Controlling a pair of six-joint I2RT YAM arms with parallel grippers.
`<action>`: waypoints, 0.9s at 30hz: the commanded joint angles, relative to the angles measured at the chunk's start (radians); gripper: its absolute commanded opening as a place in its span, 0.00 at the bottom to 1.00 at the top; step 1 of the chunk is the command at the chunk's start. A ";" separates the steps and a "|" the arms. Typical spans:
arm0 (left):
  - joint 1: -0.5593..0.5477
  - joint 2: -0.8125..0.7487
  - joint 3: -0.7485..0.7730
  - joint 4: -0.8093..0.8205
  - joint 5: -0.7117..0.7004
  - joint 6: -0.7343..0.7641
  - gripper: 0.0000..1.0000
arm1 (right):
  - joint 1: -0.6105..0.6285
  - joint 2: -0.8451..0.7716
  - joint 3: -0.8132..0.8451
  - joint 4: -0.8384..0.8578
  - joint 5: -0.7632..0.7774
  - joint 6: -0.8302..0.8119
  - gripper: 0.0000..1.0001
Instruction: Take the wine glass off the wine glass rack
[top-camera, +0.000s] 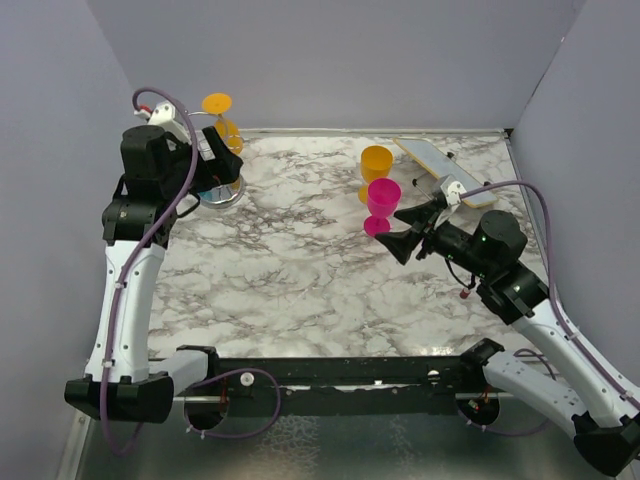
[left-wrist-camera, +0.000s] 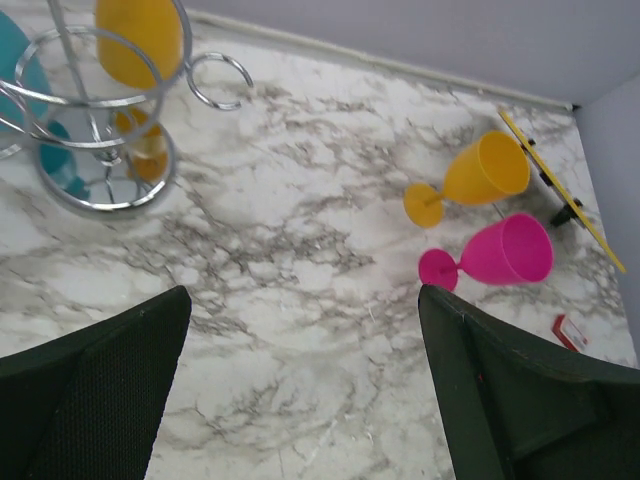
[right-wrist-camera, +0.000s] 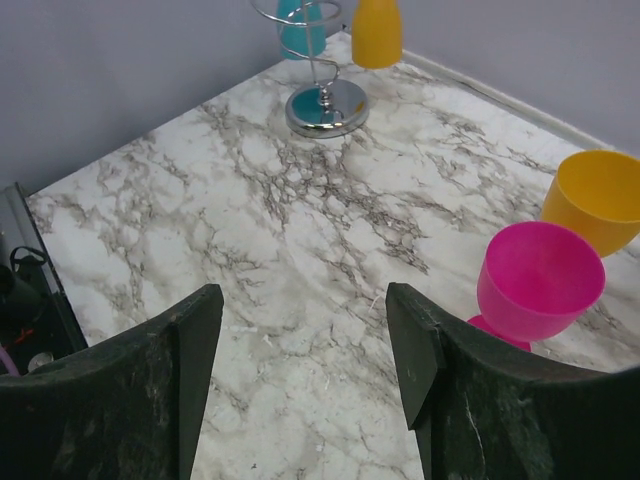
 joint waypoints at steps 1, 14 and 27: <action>-0.004 0.051 0.145 -0.081 -0.197 0.105 0.99 | 0.005 0.003 -0.027 0.064 -0.017 0.021 0.67; -0.003 0.160 0.188 -0.061 -0.179 0.061 0.99 | 0.005 0.052 -0.011 0.063 -0.027 0.023 0.68; -0.155 0.323 0.201 0.070 -0.206 0.020 0.99 | 0.005 0.056 0.002 0.047 0.003 0.016 0.68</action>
